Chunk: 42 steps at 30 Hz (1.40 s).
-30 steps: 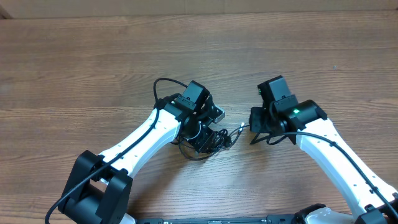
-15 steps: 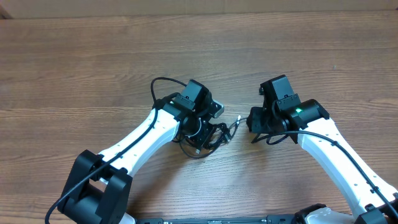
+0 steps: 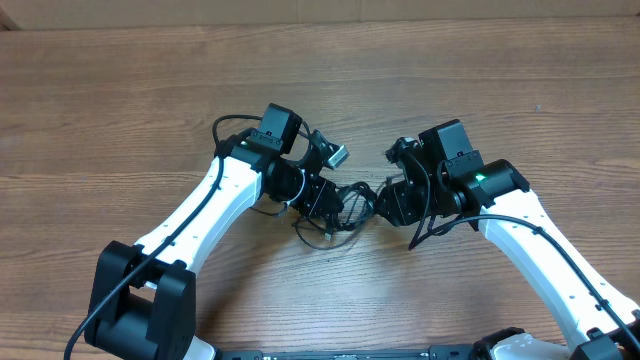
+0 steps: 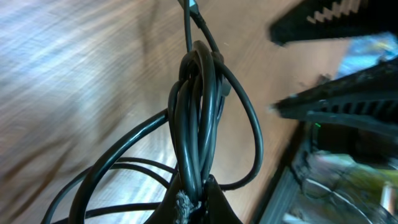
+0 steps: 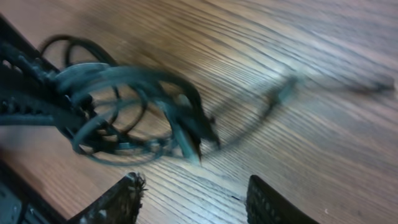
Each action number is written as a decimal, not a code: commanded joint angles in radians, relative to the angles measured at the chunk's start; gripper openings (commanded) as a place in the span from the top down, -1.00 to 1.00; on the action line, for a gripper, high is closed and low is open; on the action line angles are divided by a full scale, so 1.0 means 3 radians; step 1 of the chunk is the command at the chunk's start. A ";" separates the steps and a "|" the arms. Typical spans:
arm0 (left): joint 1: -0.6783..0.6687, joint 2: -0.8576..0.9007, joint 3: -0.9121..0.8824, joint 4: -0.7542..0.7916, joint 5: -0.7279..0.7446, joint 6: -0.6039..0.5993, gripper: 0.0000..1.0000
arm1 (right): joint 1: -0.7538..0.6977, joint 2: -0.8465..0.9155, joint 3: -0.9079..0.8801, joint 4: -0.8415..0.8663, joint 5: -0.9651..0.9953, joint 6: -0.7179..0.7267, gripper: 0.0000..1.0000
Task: Untangle cables
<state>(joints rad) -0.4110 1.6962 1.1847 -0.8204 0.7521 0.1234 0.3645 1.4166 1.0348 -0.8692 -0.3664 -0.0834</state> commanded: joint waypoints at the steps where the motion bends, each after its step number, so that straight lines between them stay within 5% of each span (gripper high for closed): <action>1: -0.0004 -0.0089 0.0075 -0.0079 0.0334 0.0230 0.92 | 0.0003 -0.0003 -0.0004 0.0072 -0.0291 -0.0362 -0.11; 13: 0.0004 -0.0089 0.0075 -0.0107 0.0825 0.0411 0.92 | 0.0003 -0.0003 -0.0004 0.0111 -0.0370 -0.0364 0.02; 18: 0.0043 -0.0089 0.0075 -0.0112 0.0936 0.0441 0.92 | 0.0003 -0.0003 -0.0004 0.0098 -0.0369 -0.0364 0.28; 23: 0.0121 -0.0089 0.0075 -0.0116 0.0941 0.0441 0.92 | 0.0003 -0.0003 -0.0004 0.0097 -0.0367 -0.0361 0.88; 31: 0.0332 -0.0089 0.0075 -0.0122 0.0595 0.0296 0.92 | 0.0003 -0.0003 -0.0004 0.0004 -0.0312 -0.0329 0.92; 42: 0.0415 -0.0089 0.0075 -0.0136 0.0440 0.0258 0.92 | 0.0001 -0.0003 -0.0004 -0.0134 0.1377 0.1205 0.92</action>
<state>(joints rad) -0.3233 1.6962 1.1847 -0.8459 0.9295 0.2119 0.3935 1.4166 1.0348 -0.8970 -0.2745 0.0769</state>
